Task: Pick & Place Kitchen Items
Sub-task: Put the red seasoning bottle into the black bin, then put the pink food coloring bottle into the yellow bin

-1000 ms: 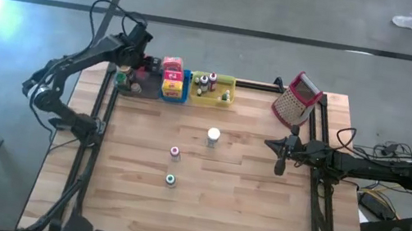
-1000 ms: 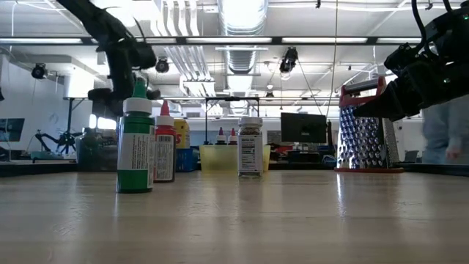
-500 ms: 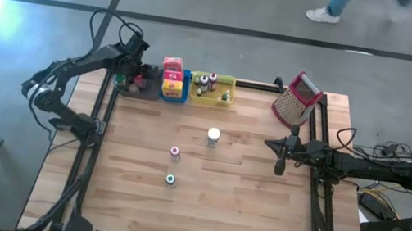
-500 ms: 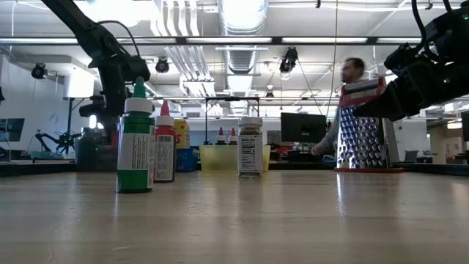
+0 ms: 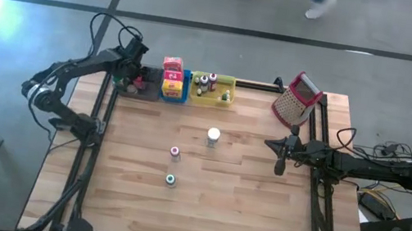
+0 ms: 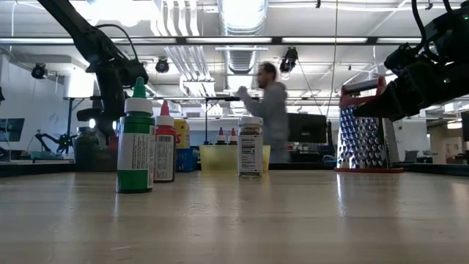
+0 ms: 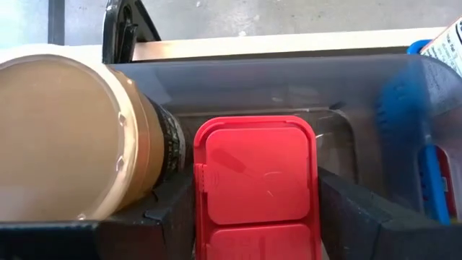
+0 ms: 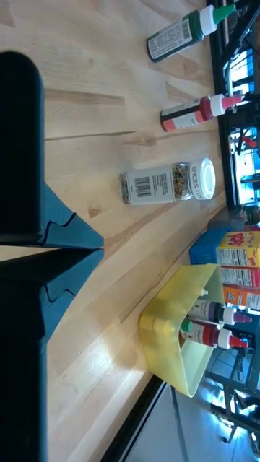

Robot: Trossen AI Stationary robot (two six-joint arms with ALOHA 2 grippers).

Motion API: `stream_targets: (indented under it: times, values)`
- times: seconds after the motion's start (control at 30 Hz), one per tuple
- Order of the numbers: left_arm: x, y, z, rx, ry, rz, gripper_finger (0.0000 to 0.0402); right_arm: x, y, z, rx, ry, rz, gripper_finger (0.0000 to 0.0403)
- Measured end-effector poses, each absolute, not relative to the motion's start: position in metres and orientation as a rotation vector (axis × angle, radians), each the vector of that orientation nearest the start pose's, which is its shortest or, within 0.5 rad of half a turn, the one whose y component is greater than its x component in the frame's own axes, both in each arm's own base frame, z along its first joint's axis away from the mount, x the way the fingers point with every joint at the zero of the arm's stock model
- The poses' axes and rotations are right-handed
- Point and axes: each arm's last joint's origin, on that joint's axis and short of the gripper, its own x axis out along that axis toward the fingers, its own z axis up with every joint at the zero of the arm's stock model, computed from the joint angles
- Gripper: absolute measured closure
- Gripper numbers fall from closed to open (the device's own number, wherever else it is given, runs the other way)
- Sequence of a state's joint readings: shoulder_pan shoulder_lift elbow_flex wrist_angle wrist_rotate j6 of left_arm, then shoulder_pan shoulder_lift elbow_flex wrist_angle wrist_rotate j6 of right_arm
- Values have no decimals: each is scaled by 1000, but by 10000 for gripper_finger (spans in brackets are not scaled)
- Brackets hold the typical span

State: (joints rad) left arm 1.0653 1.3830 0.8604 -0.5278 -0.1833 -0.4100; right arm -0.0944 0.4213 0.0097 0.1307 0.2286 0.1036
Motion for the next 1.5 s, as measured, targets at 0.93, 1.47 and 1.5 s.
stream_targets:
  times: [0.93,1.47,1.5]
  values:
    - [122,229,210,-802,780,1322,134,119,-18,142,83,264,-335,394]
    - [128,229,237,-902,750,1143,127,119,-18,142,83,265,-335,394]
    - [128,229,241,-908,746,1142,128,119,-18,142,83,265,-334,394]
